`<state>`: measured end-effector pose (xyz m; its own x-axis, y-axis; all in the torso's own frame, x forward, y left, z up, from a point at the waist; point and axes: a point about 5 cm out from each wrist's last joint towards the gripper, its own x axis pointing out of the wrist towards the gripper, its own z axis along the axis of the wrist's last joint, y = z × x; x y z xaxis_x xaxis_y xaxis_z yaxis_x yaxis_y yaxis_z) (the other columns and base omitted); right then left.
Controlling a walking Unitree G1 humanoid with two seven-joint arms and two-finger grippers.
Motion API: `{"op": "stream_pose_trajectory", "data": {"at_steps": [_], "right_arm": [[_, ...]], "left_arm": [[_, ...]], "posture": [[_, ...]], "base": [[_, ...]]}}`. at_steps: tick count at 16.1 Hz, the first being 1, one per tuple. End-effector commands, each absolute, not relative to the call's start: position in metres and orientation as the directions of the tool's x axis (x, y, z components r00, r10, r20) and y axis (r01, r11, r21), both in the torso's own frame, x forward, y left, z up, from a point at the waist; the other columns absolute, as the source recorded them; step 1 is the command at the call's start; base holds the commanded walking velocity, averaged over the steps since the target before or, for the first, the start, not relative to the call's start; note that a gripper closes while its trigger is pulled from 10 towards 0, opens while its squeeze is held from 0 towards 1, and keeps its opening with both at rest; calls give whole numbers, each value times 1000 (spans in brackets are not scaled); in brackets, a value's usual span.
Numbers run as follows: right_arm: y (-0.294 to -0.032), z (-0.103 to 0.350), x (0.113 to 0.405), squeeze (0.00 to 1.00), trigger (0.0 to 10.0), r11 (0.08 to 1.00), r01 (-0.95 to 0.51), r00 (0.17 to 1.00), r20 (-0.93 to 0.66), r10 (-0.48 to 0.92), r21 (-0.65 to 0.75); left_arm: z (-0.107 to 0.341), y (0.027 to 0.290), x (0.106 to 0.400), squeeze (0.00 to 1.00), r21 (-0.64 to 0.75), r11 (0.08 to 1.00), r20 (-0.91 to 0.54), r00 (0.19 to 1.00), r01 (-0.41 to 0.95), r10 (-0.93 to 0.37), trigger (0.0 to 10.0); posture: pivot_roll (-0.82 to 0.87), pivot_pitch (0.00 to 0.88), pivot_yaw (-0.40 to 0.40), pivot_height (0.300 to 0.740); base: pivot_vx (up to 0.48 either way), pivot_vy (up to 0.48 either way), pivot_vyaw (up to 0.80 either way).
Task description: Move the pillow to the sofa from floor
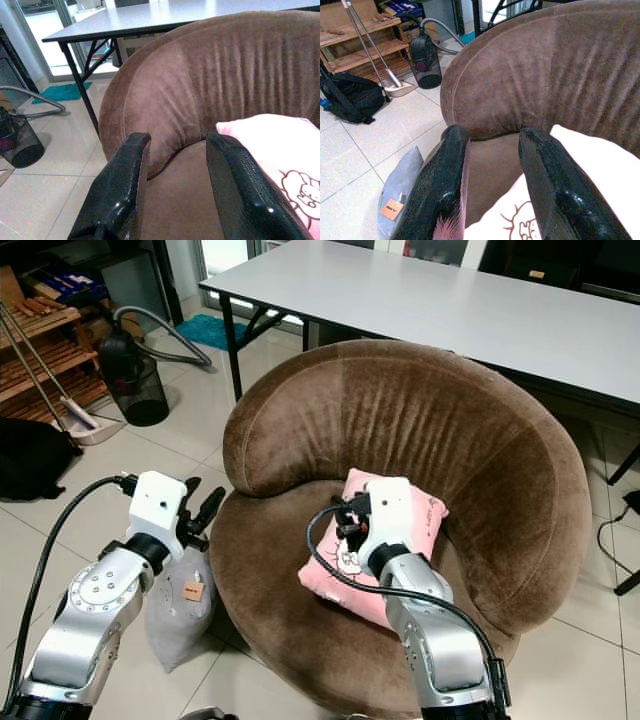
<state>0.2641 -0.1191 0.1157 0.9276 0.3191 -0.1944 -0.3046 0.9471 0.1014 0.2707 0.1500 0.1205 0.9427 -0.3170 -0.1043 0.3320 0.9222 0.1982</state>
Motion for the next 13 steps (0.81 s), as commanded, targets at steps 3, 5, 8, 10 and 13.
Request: {"op": "stream_pose_trajectory", "data": {"at_steps": [3,5,8,10,13], "right_arm": [[-119,115,264,0,10000,945,-307,925,-200,323,109],[-119,115,264,0,10000,945,-307,925,-200,323,109],[-126,118,256,1000,10000,938,-292,941,-117,316,187],[-121,120,257,1000,10000,928,-310,936,-104,335,206],[-123,119,257,1000,10000,933,-302,940,-100,325,194]], "left_arm": [[123,150,271,0,211,920,-99,944,330,-316,10000],[123,150,271,0,211,920,-99,944,330,-316,10000],[118,145,272,0,80,934,-121,933,348,-338,10000],[122,142,269,1000,85,930,-90,932,359,-351,10000],[130,149,272,1000,22,931,-56,930,365,-363,10000]], "posture": [[-20,26,-7,740],[-20,26,-7,740],[-40,14,-1,740],[-26,23,-7,740],[-34,15,7,740]], "base": [[0,0,0],[0,0,0],[0,0,0],[0,0,0],[0,0,0]]}}
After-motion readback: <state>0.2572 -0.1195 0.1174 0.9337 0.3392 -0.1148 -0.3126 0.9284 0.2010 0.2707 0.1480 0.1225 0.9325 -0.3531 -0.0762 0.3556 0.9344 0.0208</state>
